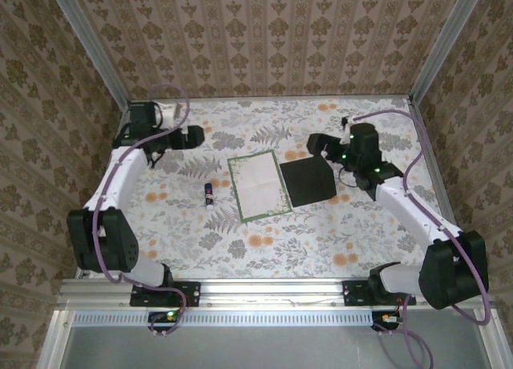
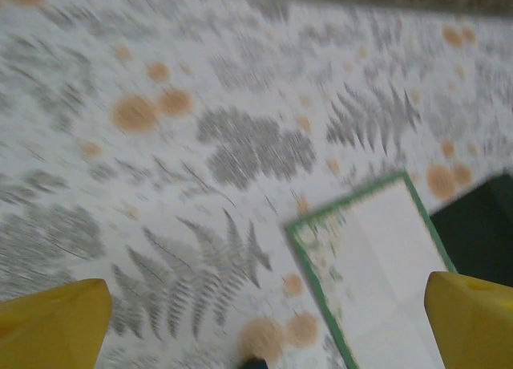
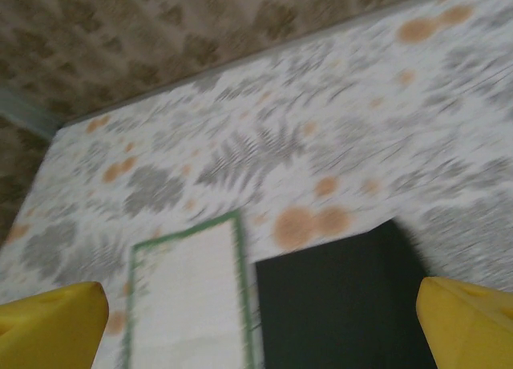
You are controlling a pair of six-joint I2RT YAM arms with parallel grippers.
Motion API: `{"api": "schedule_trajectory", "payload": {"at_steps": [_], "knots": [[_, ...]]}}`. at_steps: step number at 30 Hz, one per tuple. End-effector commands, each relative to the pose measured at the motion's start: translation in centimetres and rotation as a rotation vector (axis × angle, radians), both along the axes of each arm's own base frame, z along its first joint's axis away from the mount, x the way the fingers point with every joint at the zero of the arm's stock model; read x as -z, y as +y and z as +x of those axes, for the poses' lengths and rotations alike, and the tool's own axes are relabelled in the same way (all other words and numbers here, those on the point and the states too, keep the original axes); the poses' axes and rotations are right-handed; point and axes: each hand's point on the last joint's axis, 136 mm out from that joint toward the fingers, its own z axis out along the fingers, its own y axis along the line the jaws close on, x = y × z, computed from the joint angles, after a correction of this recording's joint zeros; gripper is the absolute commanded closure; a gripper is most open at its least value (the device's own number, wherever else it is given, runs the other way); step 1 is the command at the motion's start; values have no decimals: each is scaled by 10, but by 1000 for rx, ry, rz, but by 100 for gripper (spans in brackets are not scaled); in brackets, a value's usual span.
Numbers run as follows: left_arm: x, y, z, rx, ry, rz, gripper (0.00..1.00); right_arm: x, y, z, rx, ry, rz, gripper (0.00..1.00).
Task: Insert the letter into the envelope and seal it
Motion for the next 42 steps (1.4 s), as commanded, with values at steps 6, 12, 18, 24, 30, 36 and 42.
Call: {"api": "schedule_trajectory", "payload": {"at_steps": [6, 12, 18, 24, 30, 36, 42], "knots": [[32, -50, -2, 118, 94, -93, 0, 40, 51, -32, -17, 187, 73, 0], [55, -69, 13, 114, 111, -148, 1, 57, 79, -44, -103, 246, 130, 0], [82, -80, 29, 102, 142, -173, 3, 70, 91, -50, -124, 275, 152, 0], [105, -90, 31, 145, 197, -170, 4, 72, 85, -54, -91, 273, 161, 0], [118, -98, 28, 211, 255, -168, 10, 77, 74, -61, -59, 274, 136, 0], [126, -98, 26, 245, 291, -144, 11, 81, 66, -65, -34, 276, 130, 0], [133, -98, 24, 281, 320, -109, 13, 82, 62, -64, -23, 279, 134, 0]]}}
